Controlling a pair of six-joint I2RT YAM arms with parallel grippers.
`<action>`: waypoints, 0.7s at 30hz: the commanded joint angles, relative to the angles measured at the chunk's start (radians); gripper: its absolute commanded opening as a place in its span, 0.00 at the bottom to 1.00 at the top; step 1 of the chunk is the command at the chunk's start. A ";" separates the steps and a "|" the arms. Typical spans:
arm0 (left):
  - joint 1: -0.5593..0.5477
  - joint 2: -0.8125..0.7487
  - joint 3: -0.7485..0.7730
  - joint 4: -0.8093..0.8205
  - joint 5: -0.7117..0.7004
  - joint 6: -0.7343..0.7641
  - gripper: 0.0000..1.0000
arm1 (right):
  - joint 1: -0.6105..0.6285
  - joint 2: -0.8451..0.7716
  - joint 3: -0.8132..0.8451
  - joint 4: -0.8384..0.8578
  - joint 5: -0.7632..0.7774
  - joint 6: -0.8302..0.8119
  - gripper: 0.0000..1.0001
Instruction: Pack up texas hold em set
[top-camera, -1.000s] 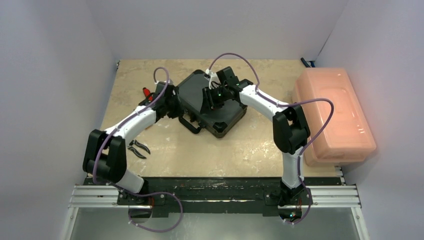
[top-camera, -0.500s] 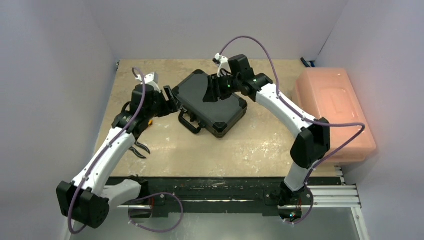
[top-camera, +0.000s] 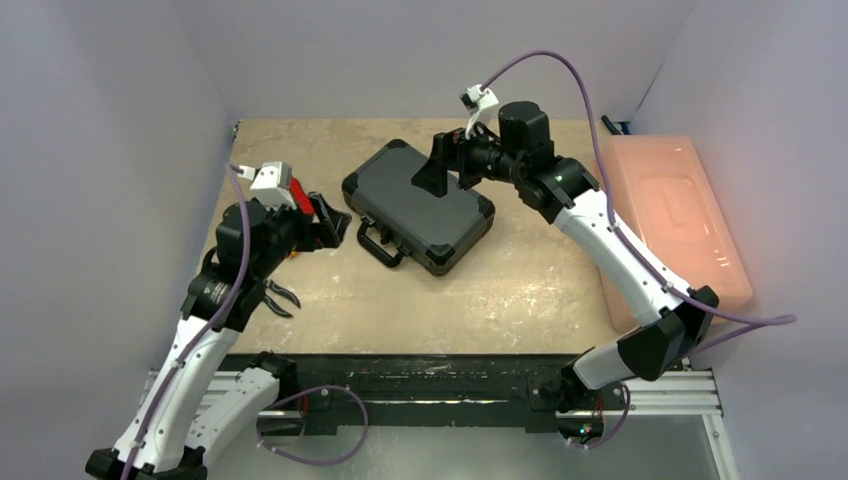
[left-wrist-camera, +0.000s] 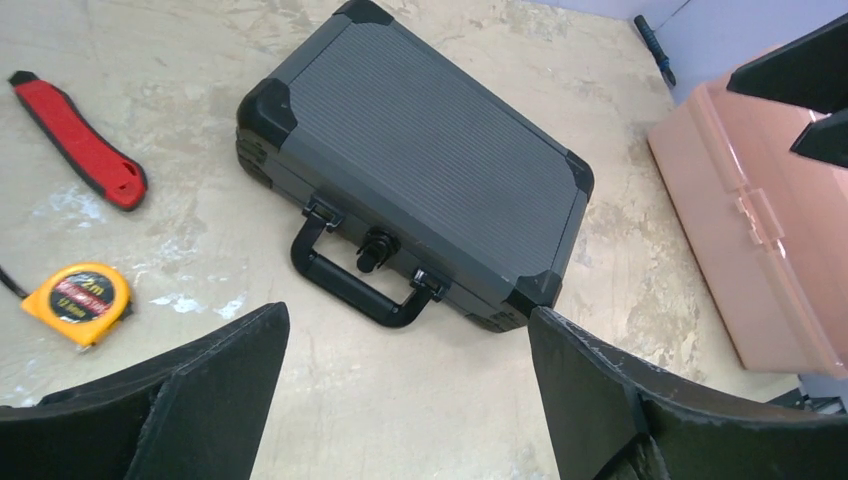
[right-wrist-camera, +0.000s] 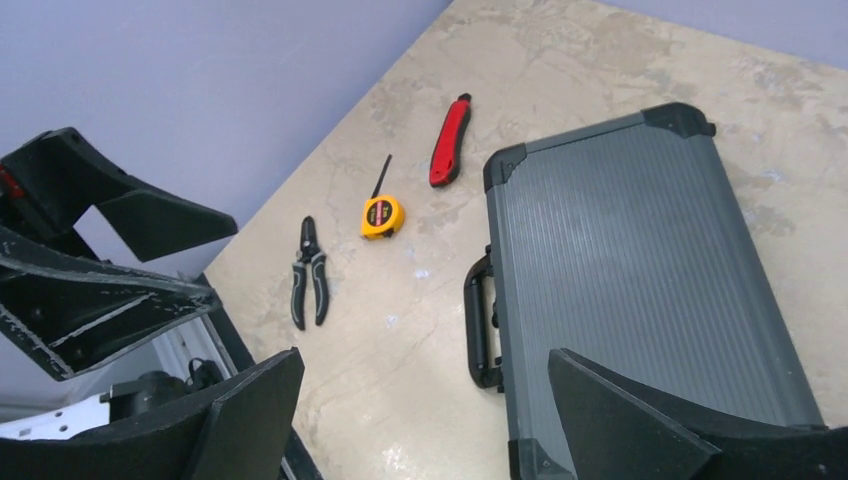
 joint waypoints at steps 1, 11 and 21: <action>0.000 -0.081 -0.009 -0.052 -0.046 0.102 0.91 | -0.001 -0.076 -0.041 0.057 0.072 0.003 0.99; 0.000 -0.209 -0.079 -0.075 -0.290 0.272 0.93 | -0.001 -0.268 -0.245 0.271 0.193 0.016 0.99; 0.001 -0.296 -0.257 0.085 -0.375 0.337 0.93 | -0.001 -0.415 -0.441 0.454 0.437 0.059 0.99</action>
